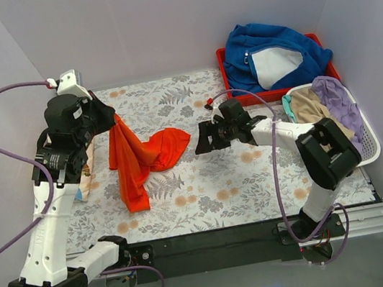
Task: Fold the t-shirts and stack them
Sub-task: Flatten the tshirt out
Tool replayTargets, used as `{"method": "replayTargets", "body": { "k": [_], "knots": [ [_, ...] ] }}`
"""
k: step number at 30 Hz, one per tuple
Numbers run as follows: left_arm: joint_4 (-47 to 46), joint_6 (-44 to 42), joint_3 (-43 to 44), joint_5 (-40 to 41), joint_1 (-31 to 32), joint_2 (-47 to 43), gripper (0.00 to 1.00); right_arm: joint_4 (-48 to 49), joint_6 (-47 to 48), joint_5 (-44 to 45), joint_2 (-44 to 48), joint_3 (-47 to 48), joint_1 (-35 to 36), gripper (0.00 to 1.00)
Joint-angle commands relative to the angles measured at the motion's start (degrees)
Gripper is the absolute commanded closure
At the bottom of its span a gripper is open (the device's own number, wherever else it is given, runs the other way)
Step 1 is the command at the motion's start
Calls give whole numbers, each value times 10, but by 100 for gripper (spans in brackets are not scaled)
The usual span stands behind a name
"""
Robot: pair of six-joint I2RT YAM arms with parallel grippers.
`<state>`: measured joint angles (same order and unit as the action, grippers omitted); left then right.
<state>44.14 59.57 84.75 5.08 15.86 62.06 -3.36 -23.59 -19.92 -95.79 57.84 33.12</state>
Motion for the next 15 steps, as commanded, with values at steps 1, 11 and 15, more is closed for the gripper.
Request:
{"method": "replayTargets", "body": {
  "k": [1,11,15],
  "knots": [
    [-34,-5,2,3,-1,-1,100,174,-92,-129,-60,6,12,23],
    [-41,2,-12,10,-1,3,100,198,-110,-72,-197,127,24,24],
    [-39,2,-12,13,-1,4,100,193,-126,-75,-243,161,26,29]
  ]
}}
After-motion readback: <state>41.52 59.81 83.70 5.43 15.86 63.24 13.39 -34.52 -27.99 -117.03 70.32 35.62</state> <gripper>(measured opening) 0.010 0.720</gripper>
